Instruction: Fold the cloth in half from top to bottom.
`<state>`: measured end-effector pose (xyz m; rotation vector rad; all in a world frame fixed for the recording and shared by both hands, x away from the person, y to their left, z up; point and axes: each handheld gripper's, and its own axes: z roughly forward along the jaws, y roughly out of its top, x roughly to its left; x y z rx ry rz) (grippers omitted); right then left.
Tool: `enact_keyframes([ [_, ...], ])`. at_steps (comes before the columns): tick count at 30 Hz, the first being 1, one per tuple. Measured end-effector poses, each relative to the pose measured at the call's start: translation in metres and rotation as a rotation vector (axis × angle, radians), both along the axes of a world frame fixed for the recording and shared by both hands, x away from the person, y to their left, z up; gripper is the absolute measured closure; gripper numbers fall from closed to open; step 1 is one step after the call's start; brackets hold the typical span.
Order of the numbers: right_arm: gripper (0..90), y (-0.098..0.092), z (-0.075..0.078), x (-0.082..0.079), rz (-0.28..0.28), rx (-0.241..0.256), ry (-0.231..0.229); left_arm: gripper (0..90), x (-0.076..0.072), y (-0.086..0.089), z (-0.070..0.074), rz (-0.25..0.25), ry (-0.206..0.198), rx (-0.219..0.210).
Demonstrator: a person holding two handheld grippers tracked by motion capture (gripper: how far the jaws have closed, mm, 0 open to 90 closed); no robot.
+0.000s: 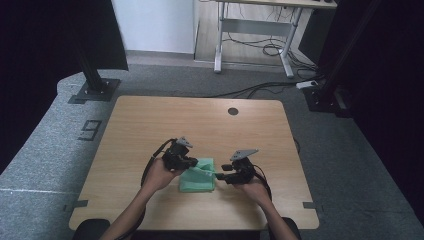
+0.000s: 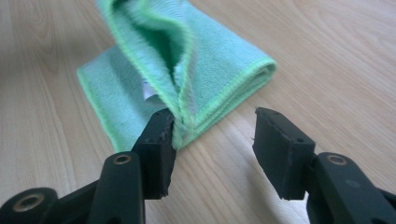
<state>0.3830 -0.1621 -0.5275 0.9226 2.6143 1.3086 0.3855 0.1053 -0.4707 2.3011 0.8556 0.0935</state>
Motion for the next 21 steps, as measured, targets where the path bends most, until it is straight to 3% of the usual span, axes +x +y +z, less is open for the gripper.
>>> enact_keyframes([
  [8, 42.8, -0.011, 0.005, 0.001, 0.013, 0.027, -0.012, 85.0, -0.018, 0.012, -0.015, 0.011, 0.009, 0.018],
  [13, 42.3, -0.018, 0.005, 0.003, -0.039, 0.021, -0.013, 82.0, -0.027, 0.019, -0.024, 0.005, 0.031, 0.011],
  [16, 41.4, -0.017, 0.005, 0.003, -0.055, 0.008, -0.015, 72.5, -0.033, 0.024, -0.025, -0.003, 0.026, 0.01],
  [21, 36.5, -0.005, 0.004, 0.001, -0.061, 0.003, -0.016, 45.9, -0.038, 0.036, -0.009, 0.021, -0.074, -0.032],
])
